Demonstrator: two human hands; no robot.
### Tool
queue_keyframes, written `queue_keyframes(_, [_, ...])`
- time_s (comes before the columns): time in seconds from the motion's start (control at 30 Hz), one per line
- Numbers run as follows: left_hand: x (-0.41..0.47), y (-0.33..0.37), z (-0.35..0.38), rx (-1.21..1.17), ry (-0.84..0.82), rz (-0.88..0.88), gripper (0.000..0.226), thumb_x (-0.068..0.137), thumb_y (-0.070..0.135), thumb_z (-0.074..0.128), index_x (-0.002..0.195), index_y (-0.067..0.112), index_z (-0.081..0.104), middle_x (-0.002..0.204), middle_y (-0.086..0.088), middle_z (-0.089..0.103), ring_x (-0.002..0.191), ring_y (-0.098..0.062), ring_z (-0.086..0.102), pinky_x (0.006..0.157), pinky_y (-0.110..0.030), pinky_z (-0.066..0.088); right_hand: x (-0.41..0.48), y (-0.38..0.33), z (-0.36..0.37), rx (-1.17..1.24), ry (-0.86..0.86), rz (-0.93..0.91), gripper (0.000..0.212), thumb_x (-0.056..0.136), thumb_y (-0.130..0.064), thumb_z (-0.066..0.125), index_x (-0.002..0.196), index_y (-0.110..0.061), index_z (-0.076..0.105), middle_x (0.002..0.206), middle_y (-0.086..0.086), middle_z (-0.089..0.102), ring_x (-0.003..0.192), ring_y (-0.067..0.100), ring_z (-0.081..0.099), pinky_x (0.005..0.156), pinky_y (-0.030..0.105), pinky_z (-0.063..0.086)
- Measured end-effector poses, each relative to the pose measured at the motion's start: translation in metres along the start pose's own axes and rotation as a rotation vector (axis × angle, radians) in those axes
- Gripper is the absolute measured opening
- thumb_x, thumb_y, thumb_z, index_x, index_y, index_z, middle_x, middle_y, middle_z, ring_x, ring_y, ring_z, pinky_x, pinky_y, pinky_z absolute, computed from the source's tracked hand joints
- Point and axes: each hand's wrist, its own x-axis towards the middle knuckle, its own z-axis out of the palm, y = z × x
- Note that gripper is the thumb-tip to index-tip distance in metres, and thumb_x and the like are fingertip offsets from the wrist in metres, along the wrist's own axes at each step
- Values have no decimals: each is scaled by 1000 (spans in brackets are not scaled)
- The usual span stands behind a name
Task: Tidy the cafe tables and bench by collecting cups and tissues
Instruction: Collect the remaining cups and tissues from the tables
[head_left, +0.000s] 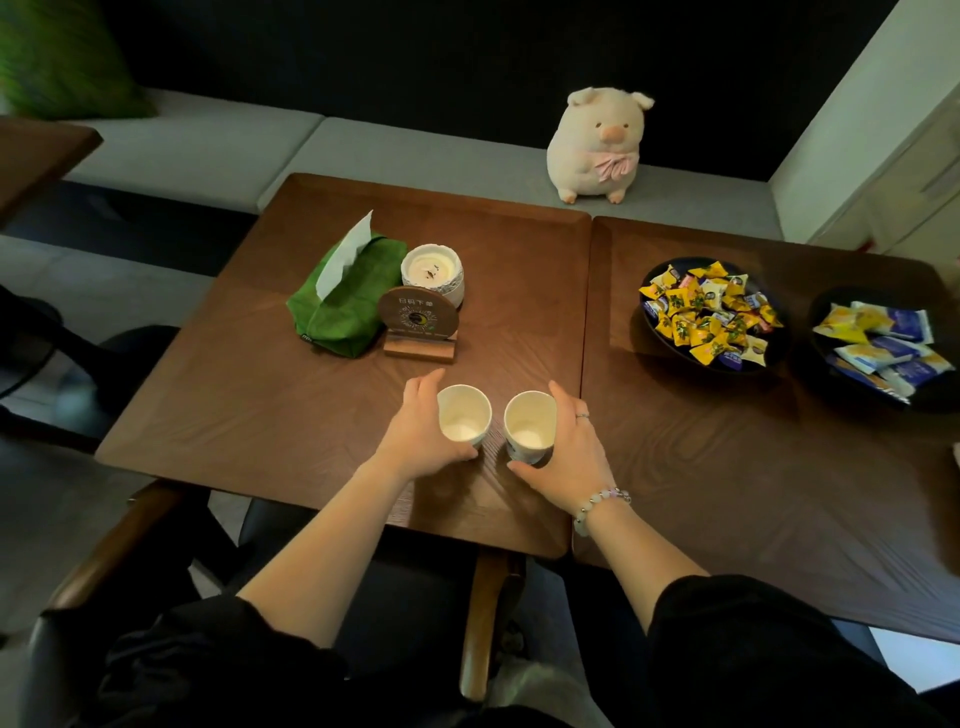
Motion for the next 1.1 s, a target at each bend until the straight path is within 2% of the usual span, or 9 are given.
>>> queue_keyframes(0.13, [5, -8, 10, -81, 65, 13, 87, 63, 27, 86, 135, 17, 38, 135, -1, 43, 126, -20, 43, 100, -31, 36, 6, 0, 11, 68, 41, -5, 83, 71, -30, 79, 138, -17, 32, 133, 7, 45, 119, 23, 47, 91, 29, 42])
queue_keyframes(0.23, [3, -6, 6, -122, 100, 33, 79, 62, 28, 86, 128, 21, 44, 128, 2, 50, 120, -18, 48, 97, -32, 40, 9, 1, 16, 111, 50, 2, 75, 71, -31, 78, 132, -19, 37, 125, 5, 52, 114, 22, 51, 87, 29, 43])
queue_keyframes(0.4, [-9, 13, -25, -234, 300, 94, 71, 60, 28, 87, 121, 22, 49, 118, 5, 53, 111, -13, 50, 88, -28, 41, 12, 0, 21, 143, 56, 28, 78, 72, -28, 79, 135, -22, 33, 123, 5, 52, 113, 20, 50, 89, 31, 46])
queue_keyframes(0.57, [-25, 37, -49, -305, 362, 215, 70, 60, 28, 88, 117, 28, 46, 115, 10, 51, 107, -8, 50, 87, -23, 44, 13, -2, 23, 125, 81, 37, 78, 72, -32, 78, 135, -23, 33, 122, 3, 52, 111, 19, 51, 86, 33, 49])
queue_keyframes(0.63, [-27, 47, -51, -297, 356, 256, 70, 61, 28, 87, 116, 30, 45, 114, 11, 50, 106, -6, 49, 87, -22, 44, 13, -2, 25, 133, 91, 37, 78, 71, -33, 78, 135, -24, 34, 120, 2, 53, 109, 18, 52, 84, 34, 52])
queue_keyframes(0.73, [-28, 55, -42, -277, 305, 283, 71, 62, 29, 86, 120, 27, 45, 114, 11, 47, 108, -7, 48, 91, -29, 46, 12, -2, 25, 174, 109, 41, 74, 70, -34, 79, 131, -27, 37, 116, -2, 54, 104, 15, 53, 79, 32, 54])
queue_keyframes(0.87, [-27, 59, -22, -202, 235, 302, 76, 63, 30, 85, 127, 21, 46, 114, 14, 44, 110, -5, 45, 96, -34, 44, 14, -3, 23, 285, 96, 96, 66, 68, -32, 80, 124, -26, 45, 108, -9, 56, 95, 10, 54, 71, 22, 45])
queue_keyframes(1.0, [-24, 61, -8, -149, 162, 275, 78, 66, 31, 83, 131, 22, 42, 124, 9, 44, 119, -9, 44, 100, -29, 37, 14, -1, 28, 371, 111, 129, 70, 66, -30, 82, 126, -27, 45, 114, -9, 59, 101, 8, 54, 79, 23, 44])
queue_keyframes(1.1, [-20, 60, 0, -109, 82, 254, 89, 70, 33, 79, 143, 24, 28, 136, 7, 37, 126, -10, 38, 99, -27, 32, 12, -1, 27, 401, 118, 132, 71, 67, -27, 82, 128, -25, 46, 116, -8, 59, 102, 6, 52, 85, 25, 46])
